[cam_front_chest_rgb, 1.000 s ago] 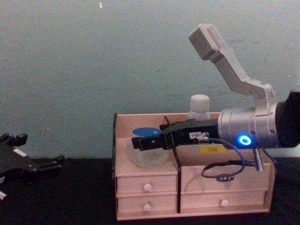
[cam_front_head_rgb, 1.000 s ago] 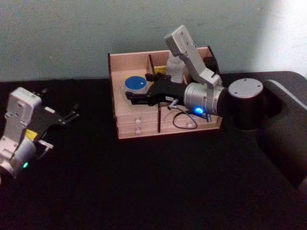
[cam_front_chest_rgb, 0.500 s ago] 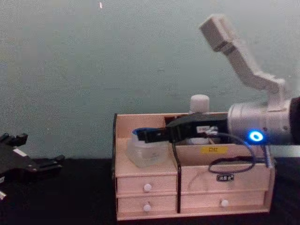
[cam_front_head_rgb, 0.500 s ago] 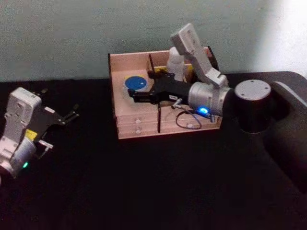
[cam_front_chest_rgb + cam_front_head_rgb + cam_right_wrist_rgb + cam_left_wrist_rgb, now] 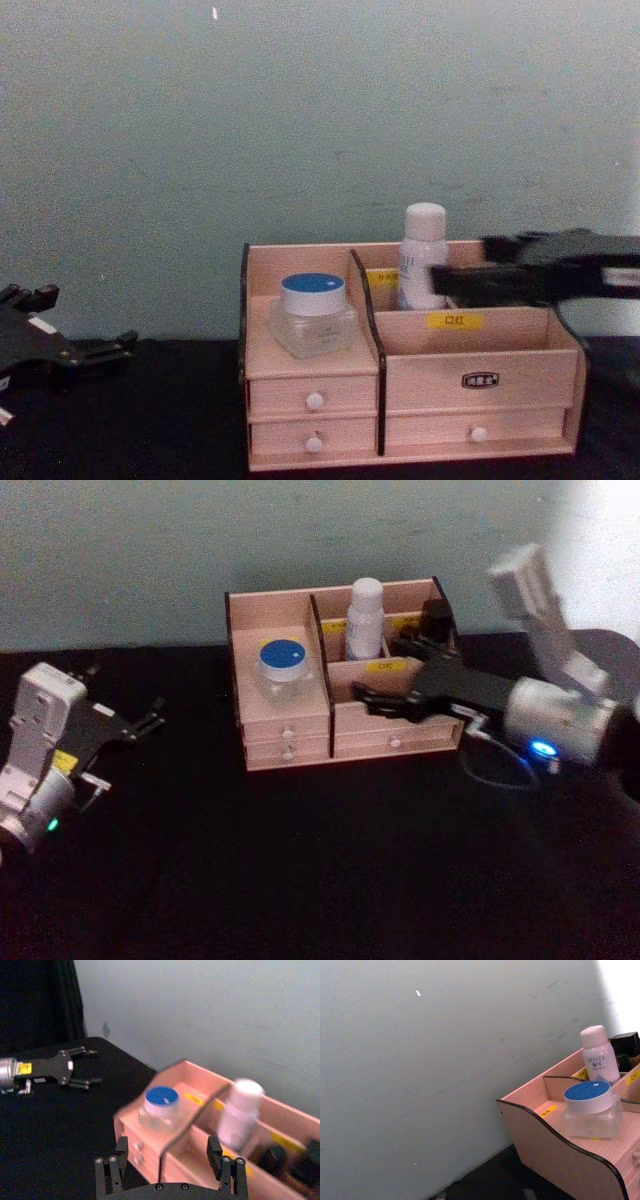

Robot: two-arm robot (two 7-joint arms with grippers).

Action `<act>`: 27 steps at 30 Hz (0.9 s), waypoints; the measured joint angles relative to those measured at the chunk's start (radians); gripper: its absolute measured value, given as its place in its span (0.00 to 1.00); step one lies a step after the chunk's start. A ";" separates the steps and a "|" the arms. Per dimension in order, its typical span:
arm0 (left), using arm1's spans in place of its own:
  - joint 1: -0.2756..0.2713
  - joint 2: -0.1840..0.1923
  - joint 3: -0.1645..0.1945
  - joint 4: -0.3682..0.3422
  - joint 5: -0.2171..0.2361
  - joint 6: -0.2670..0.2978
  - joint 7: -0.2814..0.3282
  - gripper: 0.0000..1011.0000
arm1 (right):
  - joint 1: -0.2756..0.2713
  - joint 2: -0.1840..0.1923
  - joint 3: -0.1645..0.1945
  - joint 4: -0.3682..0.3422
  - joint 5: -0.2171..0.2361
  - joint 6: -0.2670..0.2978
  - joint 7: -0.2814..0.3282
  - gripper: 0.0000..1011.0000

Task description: Pick up the facial cleanser and watermelon frost from the table and place them into the tiered storage box.

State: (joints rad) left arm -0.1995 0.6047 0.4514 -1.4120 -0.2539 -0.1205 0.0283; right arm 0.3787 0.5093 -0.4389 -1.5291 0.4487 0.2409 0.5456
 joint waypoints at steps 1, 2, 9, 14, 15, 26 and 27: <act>0.000 0.000 0.000 0.000 0.000 0.000 0.000 0.99 | -0.036 0.031 0.025 -0.032 0.023 0.007 -0.004 0.99; 0.000 0.000 0.000 0.000 0.000 0.000 0.000 0.99 | -0.049 0.043 0.034 -0.044 0.031 0.010 -0.007 0.99; 0.000 0.000 0.000 0.000 0.000 0.000 0.000 0.99 | -0.200 0.144 0.145 -0.137 0.094 0.033 -0.107 0.99; 0.000 0.000 0.000 0.000 0.000 0.000 0.000 0.99 | -0.279 0.148 0.225 -0.166 0.070 0.018 -0.253 0.99; 0.000 0.000 0.000 0.000 0.000 0.000 0.000 0.99 | -0.292 0.132 0.243 -0.165 0.047 0.010 -0.310 0.99; 0.000 0.000 0.000 0.000 0.000 0.000 0.000 0.99 | -0.264 -0.021 0.247 -0.014 -0.111 -0.053 -0.573 0.99; 0.000 0.000 0.000 0.000 0.000 0.000 0.000 0.99 | -0.259 -0.028 0.245 -0.002 -0.115 -0.055 -0.577 0.99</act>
State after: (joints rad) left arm -0.1995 0.6047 0.4514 -1.4120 -0.2539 -0.1205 0.0283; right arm 0.1199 0.4816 -0.1936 -1.5312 0.3333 0.1858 -0.0317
